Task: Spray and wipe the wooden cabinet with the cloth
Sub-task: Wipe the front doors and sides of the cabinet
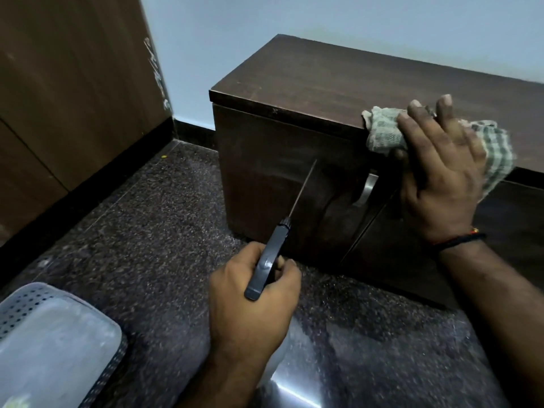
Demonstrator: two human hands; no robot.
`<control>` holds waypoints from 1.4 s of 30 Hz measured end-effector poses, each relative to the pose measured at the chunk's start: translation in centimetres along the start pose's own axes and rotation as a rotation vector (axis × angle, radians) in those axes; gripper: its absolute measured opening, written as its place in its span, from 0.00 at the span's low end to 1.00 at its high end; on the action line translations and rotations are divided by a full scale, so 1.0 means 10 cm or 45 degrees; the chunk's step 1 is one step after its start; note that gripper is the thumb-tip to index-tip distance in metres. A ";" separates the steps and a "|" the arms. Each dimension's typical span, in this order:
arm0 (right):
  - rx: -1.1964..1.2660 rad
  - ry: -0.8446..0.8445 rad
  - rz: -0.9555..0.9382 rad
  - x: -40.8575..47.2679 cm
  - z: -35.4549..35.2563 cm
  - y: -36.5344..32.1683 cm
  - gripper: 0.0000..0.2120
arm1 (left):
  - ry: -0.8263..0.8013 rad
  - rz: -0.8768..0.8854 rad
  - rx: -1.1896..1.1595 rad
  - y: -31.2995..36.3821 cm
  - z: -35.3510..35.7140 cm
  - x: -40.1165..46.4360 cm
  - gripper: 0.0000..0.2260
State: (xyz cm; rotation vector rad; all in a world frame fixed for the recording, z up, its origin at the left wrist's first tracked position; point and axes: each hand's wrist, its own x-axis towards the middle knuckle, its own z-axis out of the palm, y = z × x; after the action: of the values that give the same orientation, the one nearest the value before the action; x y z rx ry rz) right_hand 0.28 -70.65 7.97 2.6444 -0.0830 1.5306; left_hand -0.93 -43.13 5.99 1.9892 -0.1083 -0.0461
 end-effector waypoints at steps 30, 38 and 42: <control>-0.079 -0.057 0.404 -0.75 -0.84 0.74 0.18 | -0.519 0.182 -0.107 0.15 0.84 -0.35 0.13; -0.089 -0.052 0.355 -0.83 -0.75 0.71 0.18 | -0.431 0.225 -0.185 -0.04 0.88 -0.35 0.16; 0.082 -0.053 0.294 -0.86 -0.59 0.46 0.17 | -0.406 0.215 -0.218 -0.08 0.89 -0.30 0.17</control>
State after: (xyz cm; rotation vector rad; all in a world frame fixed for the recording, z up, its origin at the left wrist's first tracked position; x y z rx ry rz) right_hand -9.53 -74.62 3.71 2.8013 -0.3594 1.5653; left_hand -4.57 -50.57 1.58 1.7822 -0.4622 -0.2555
